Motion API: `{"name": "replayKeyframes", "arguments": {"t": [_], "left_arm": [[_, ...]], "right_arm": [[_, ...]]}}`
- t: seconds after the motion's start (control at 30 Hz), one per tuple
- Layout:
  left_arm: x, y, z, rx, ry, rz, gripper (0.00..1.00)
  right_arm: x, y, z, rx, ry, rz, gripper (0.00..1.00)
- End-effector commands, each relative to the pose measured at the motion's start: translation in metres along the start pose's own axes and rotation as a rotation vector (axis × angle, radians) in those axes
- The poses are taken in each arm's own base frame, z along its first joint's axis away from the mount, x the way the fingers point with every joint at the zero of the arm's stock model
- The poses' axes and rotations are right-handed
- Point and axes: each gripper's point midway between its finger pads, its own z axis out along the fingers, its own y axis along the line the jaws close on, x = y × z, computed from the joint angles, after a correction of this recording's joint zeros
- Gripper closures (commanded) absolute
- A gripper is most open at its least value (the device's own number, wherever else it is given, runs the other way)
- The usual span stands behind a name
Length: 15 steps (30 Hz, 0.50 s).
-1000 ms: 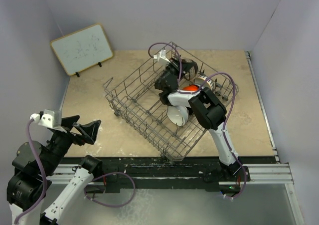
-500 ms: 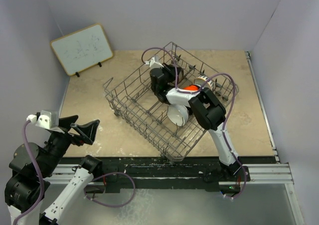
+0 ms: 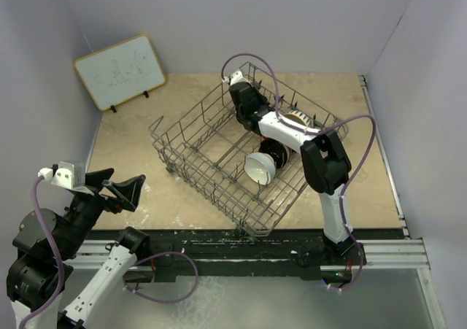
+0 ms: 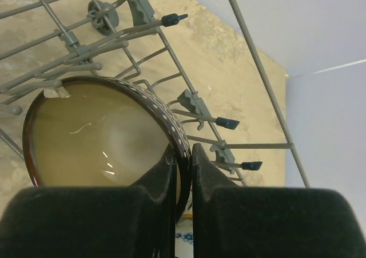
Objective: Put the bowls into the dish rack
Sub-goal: Adjust the bowl in the dish rack.
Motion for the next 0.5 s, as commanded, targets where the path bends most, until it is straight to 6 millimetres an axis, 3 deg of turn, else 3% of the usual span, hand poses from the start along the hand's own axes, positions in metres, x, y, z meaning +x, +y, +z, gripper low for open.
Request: {"name": "replayKeyframes", "arguments": {"t": [0.0,0.3,0.47], "left_arm": [[-0.017,-0.002,-0.003,0.004,-0.064,-0.005,0.01],[-0.022,-0.004,-0.006,0.013,-0.085,-0.004,0.01],[-0.024,-0.004,-0.009,0.017,-0.102,-0.007,0.01]], "right_arm": [[-0.072,-0.001,-0.052,-0.265,-0.149,0.171,1.00],[-0.101,-0.023,-0.099,-0.513,-0.196,0.312,1.00],[-0.115,-0.041,-0.111,-0.546,-0.246,0.349,1.00]]}}
